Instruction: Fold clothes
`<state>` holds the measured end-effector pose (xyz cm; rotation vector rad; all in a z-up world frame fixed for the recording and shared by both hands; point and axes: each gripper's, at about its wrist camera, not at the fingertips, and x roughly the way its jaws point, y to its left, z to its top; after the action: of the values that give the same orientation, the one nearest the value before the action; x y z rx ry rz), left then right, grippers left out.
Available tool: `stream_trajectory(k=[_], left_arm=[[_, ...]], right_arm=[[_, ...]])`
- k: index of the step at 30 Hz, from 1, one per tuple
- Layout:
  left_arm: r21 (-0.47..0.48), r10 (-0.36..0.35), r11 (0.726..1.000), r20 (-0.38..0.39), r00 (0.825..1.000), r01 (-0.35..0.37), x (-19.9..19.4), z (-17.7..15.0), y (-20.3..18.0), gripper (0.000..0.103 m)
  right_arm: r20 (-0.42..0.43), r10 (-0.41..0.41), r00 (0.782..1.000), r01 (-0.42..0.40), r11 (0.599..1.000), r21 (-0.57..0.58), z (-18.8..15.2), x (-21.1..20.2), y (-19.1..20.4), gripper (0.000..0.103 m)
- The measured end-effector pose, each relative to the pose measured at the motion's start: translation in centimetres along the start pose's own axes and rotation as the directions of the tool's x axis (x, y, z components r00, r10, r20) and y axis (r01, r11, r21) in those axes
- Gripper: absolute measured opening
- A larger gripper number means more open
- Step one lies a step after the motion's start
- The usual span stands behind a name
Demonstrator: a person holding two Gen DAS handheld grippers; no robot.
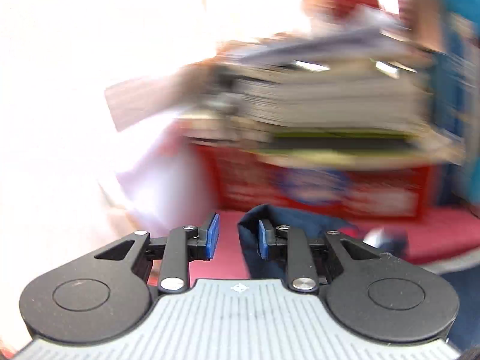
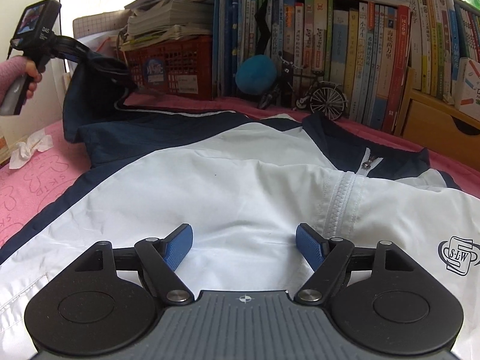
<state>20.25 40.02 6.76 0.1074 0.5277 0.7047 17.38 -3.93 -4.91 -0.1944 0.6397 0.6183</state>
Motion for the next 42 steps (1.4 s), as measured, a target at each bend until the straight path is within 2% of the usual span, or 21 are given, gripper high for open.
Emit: stream_trajectory(k=[1, 5, 7, 10, 13, 15, 18, 20, 21, 24, 25, 27, 28, 30, 33, 35, 37, 38, 39, 40, 42], left_arm=[[-0.008, 0.045, 0.999, -0.013, 0.999, -0.045, 0.9, 0.0, 1.3, 0.026], [-0.023, 0.099, 0.994, -0.167, 0.981, -0.105, 5.5, -2.4, 3.1, 0.046], [-0.045, 0.101, 0.992, -0.254, 0.962, -0.116, 7.3, -4.1, 3.1, 0.055], [-0.084, 0.095, 0.987, -0.377, 0.922, -0.136, 10.0, -6.6, 3.2, 0.056], [-0.296, 0.011, 0.944, -0.412, 0.911, -0.145, 10.6, -7.7, 5.8, 0.065], [-0.434, -0.059, 0.891, -0.396, 0.916, -0.131, 10.5, -8.0, 7.6, 0.064], [-0.515, -0.039, 0.852, -0.246, 0.969, -0.096, 8.8, -7.2, 9.4, 0.061], [-0.48, 0.02, 0.871, -0.179, 0.984, -0.105, 7.4, -6.2, 9.3, 0.061], [-0.469, 0.044, 0.876, -0.15, 0.988, -0.111, 6.8, -5.8, 9.4, 0.061], [-0.535, 0.046, 0.834, -0.181, 0.982, -0.138, 6.7, -5.3, 10.6, 0.061], [-0.544, 0.052, 0.823, -0.216, 0.975, -0.164, 6.8, -5.5, 10.9, 0.06], [-0.465, 0.106, 0.856, -0.268, 0.958, -0.225, 7.1, -5.7, 10.5, 0.06], [-0.374, 0.156, 0.892, -0.271, 0.95, -0.253, 7.1, -5.6, 9.6, 0.061], [-0.22, 0.237, 0.932, -0.229, 0.944, -0.287, 6.2, -5.8, 7.9, 0.063], [-0.171, 0.212, 0.957, -0.131, 0.968, -0.233, 3.7, -5.5, 5.7, 0.073], [-0.175, 0.105, 0.978, -0.063, 0.992, -0.114, 1.0, -4.6, 3.6, 0.073], [-0.158, -0.044, 0.986, -0.001, 0.999, 0.044, -2.2, -4.2, 0.8, 0.077], [-0.141, -0.134, 0.981, 0.026, 0.991, 0.136, -4.0, -4.1, -0.9, 0.08], [-0.12, -0.223, 0.966, 0.049, 0.974, 0.227, -5.8, -4.0, -2.7, 0.081], [-0.092, -0.313, 0.944, 0.052, 0.948, 0.317, -7.5, -4.4, -4.8, 0.083], [-0.033, -0.48, 0.876, 0.047, 0.876, 0.482, -10.6, -5.3, -9.1, 0.088]], right_arm=[[0.0, 0.0, 1.0, 0.0, 1.0, -0.001, 0.0, 0.0, 0.0, 0.076], [-0.002, -0.002, 1.0, 0.002, 1.0, -0.008, 0.0, 0.0, 0.1, 0.077], [-0.003, -0.002, 1.0, 0.002, 1.0, -0.01, 0.0, 0.0, 0.1, 0.078], [-0.004, 0.0, 1.0, 0.0, 1.0, -0.012, -0.1, 0.1, 0.1, 0.079], [-0.005, 0.002, 1.0, -0.002, 1.0, -0.012, -0.1, 0.1, 0.0, 0.079], [-0.005, 0.004, 1.0, -0.004, 1.0, -0.011, -0.1, 0.1, 0.0, 0.079], [-0.006, 0.007, 1.0, -0.007, 1.0, -0.012, 0.0, 0.1, 0.0, 0.08], [-0.007, 0.009, 1.0, -0.01, 1.0, -0.012, 0.0, 0.1, -0.1, 0.081], [-0.007, 0.01, 1.0, -0.011, 1.0, -0.012, 0.0, 0.1, -0.1, 0.081], [-0.008, 0.011, 1.0, -0.012, 1.0, -0.012, 0.0, 0.1, -0.1, 0.081], [-0.008, 0.012, 1.0, -0.012, 1.0, -0.012, 0.0, 0.1, -0.1, 0.081], [-0.009, 0.013, 1.0, -0.013, 1.0, -0.014, 0.0, 0.1, -0.1, 0.082], [-0.009, 0.014, 1.0, -0.014, 1.0, -0.014, 0.0, 0.1, -0.1, 0.082], [-0.011, 0.017, 1.0, -0.017, 1.0, -0.018, 0.1, 0.1, 0.0, 0.084], [-0.014, 0.019, 1.0, -0.02, 1.0, -0.024, 0.0, 0.2, 0.1, 0.086], [-0.015, 0.019, 1.0, -0.02, 0.999, -0.026, 0.0, 0.2, 0.1, 0.087], [-0.016, 0.02, 1.0, -0.02, 0.999, -0.028, 0.1, 0.2, 0.2, 0.088], [-0.017, 0.02, 1.0, -0.021, 0.999, -0.029, 0.1, 0.2, 0.2, 0.089], [-0.017, 0.02, 1.0, -0.021, 0.999, -0.03, 0.1, 0.2, 0.2, 0.089], [-0.018, 0.02, 1.0, -0.021, 0.999, -0.031, 0.1, 0.3, 0.2, 0.09], [-0.014, 0.017, 1.0, -0.017, 1.0, -0.026, 0.1, 0.2, 0.2, 0.089]])
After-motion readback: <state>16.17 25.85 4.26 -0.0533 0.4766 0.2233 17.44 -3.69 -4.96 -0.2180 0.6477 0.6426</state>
